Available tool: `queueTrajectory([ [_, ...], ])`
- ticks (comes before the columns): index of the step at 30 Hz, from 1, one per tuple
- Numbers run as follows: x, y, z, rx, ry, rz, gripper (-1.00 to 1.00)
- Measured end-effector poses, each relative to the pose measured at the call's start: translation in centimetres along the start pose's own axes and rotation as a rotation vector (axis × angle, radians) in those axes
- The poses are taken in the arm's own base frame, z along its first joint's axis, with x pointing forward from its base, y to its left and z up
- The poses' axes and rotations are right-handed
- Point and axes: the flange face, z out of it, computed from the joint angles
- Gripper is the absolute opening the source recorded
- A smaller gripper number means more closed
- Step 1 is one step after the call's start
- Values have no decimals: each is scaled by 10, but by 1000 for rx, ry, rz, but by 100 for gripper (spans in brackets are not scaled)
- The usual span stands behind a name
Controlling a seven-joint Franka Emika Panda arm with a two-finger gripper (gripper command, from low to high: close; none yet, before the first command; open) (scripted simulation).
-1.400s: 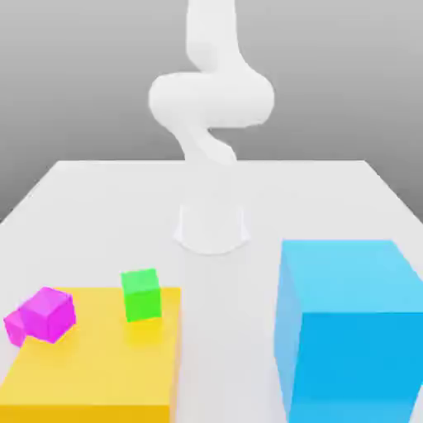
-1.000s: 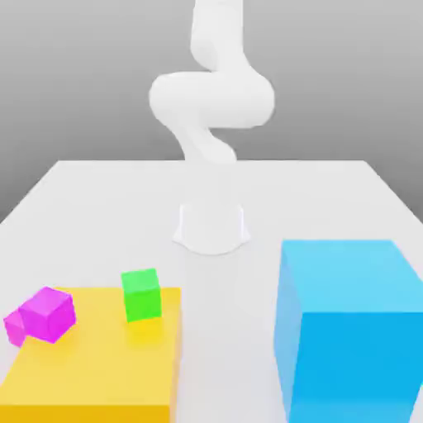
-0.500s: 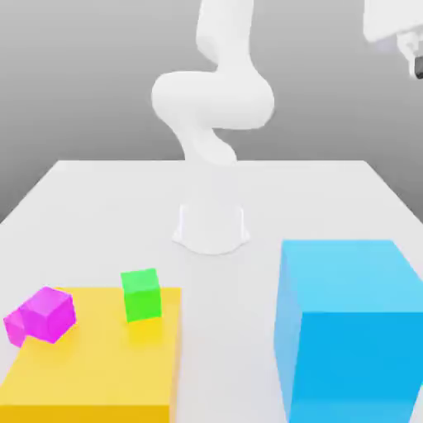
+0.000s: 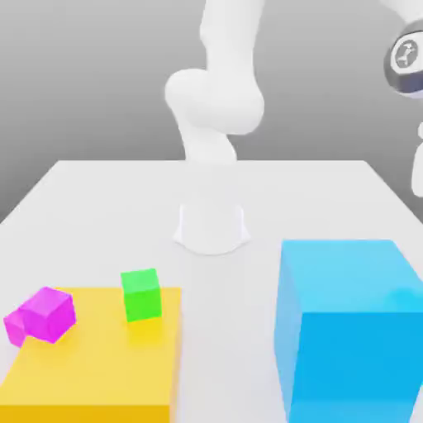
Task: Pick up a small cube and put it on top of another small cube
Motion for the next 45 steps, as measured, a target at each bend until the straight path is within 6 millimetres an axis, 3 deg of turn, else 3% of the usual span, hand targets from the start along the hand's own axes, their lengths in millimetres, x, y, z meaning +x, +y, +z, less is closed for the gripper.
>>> queueTrajectory([
  [9, 16, 46, 113, -179, 134, 373, 0],
  [13, 22, 63, 168, -199, 151, 419, 0],
  [14, 24, 66, 181, -201, 153, 422, -100],
  [20, 26, 67, 188, -199, 153, 424, -100],
  [22, 23, 64, 174, -199, 152, 423, -100],
  [25, 19, 58, 136, -204, 152, 418, -100],
  [28, 11, 71, 98, -258, 103, 329, -100],
  [34, 7, 57, 25, -356, -27, 141, -100],
  [36, 12, 29, 11, -353, -57, 126, -100],
  [37, 17, 10, 5, -345, -69, 128, -100],
  [38, 26, -21, 3, -333, -78, 157, -100],
  [39, 30, -33, -2, -325, -87, 148, -100],
  [41, 49, -76, -7, -304, -99, 172, -100],
  [43, 65, -107, -12, -288, -110, 173, -100],
  [45, 92, -145, -11, -263, -105, 193, -100],
])
